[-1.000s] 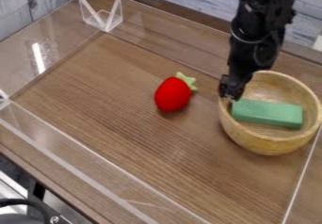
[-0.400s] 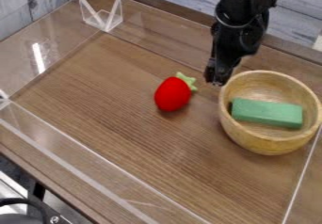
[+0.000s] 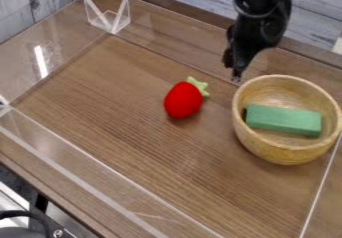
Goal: Put the green block in the brown bowl
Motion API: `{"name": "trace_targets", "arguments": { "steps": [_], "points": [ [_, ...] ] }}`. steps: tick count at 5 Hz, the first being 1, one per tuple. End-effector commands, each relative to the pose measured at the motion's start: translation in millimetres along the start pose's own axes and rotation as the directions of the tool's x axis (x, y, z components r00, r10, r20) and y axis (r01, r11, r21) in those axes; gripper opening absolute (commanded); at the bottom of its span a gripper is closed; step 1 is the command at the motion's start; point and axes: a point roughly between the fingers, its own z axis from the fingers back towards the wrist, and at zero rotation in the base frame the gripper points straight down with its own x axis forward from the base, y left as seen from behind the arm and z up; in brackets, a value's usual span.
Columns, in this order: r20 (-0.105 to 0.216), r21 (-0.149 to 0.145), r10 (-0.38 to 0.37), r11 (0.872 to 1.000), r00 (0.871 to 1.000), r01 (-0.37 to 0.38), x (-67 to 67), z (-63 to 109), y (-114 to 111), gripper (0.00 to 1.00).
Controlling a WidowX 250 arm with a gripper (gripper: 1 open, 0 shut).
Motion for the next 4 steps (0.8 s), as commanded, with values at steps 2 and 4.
{"name": "trace_targets", "arguments": {
  "steps": [2, 4],
  "points": [
    [0.027, 0.062, 0.093, 0.994, 0.995, -0.095, 22.1, 30.5, 25.7, 0.0],
    [0.039, 0.049, 0.09, 0.995, 0.995, -0.092, 35.2, 23.8, 33.3, 0.0]
  ]
}}
